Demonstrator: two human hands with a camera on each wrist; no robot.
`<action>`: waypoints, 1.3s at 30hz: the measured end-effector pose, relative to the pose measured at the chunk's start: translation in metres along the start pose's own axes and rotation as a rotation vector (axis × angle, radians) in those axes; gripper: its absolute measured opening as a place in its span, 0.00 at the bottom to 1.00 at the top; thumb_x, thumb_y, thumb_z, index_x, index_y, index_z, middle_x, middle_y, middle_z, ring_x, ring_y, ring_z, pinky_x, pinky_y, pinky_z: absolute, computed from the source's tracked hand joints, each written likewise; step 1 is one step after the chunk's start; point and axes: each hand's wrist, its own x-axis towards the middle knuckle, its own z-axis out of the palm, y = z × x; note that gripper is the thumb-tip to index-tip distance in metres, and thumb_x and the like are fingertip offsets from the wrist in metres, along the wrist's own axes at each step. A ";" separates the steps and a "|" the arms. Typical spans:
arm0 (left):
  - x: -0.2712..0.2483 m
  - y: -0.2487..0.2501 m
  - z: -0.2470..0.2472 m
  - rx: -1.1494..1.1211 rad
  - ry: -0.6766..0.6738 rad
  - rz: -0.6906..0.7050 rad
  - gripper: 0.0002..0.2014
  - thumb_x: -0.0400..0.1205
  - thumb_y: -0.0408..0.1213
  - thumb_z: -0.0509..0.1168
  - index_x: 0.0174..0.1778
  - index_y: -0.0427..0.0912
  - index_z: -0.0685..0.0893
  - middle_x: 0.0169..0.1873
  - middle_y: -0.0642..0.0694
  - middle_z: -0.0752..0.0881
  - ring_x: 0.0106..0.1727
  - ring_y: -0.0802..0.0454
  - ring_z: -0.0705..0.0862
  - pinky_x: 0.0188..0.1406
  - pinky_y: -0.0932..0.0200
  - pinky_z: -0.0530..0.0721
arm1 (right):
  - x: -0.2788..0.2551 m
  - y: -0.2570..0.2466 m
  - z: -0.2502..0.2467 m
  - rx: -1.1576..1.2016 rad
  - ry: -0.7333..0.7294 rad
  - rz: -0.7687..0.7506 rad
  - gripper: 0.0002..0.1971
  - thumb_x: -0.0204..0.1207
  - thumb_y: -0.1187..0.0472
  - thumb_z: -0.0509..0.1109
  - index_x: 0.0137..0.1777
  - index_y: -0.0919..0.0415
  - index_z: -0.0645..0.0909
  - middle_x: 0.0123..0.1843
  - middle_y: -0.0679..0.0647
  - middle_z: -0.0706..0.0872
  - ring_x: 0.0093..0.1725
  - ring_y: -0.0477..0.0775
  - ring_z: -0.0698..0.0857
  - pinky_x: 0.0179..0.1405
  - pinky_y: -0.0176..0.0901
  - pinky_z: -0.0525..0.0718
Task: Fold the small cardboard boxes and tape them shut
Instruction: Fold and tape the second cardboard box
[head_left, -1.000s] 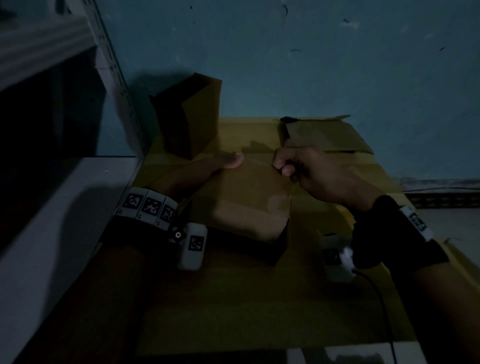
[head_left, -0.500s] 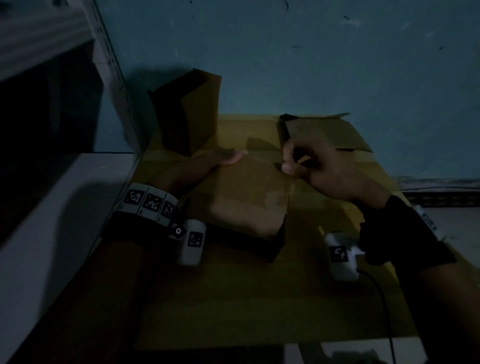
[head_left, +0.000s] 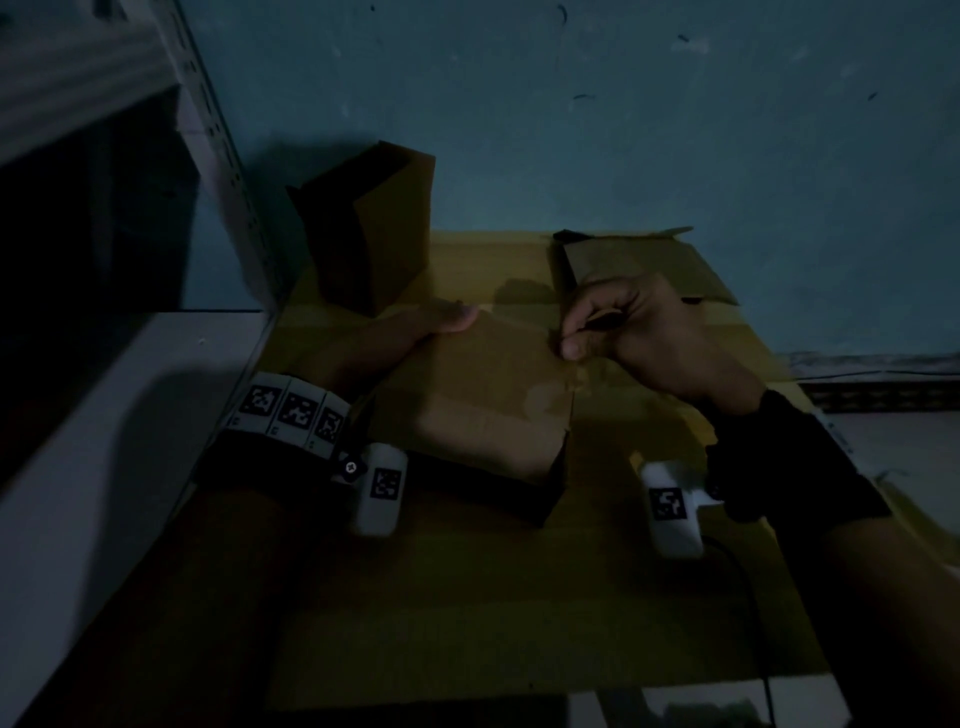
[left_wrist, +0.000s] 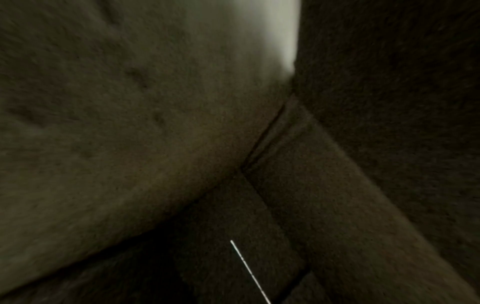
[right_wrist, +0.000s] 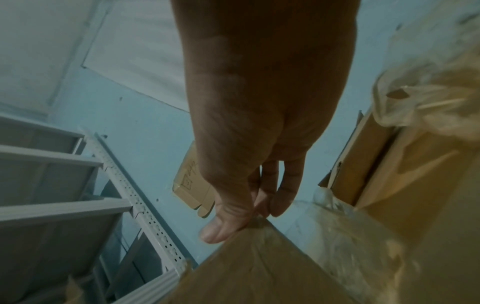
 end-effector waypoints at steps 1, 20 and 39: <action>-0.001 0.001 0.000 -0.014 0.016 -0.001 0.09 0.84 0.51 0.63 0.44 0.50 0.79 0.44 0.47 0.84 0.37 0.53 0.85 0.33 0.62 0.79 | 0.001 0.000 0.000 -0.020 -0.012 0.007 0.06 0.69 0.72 0.81 0.39 0.63 0.88 0.44 0.71 0.86 0.44 0.61 0.86 0.47 0.48 0.85; -0.006 0.002 0.001 -0.029 0.074 0.042 0.10 0.85 0.47 0.64 0.40 0.49 0.76 0.36 0.52 0.81 0.33 0.59 0.81 0.30 0.66 0.79 | -0.007 0.005 0.002 0.060 -0.137 0.116 0.12 0.90 0.65 0.58 0.47 0.73 0.75 0.42 0.54 0.76 0.45 0.50 0.75 0.49 0.37 0.73; 0.000 -0.002 -0.004 -0.042 -0.017 -0.032 0.16 0.81 0.55 0.67 0.54 0.47 0.83 0.54 0.41 0.87 0.51 0.46 0.88 0.50 0.56 0.84 | 0.001 -0.017 0.009 -0.274 -0.001 0.298 0.29 0.77 0.41 0.75 0.25 0.64 0.75 0.19 0.51 0.70 0.19 0.46 0.68 0.25 0.41 0.66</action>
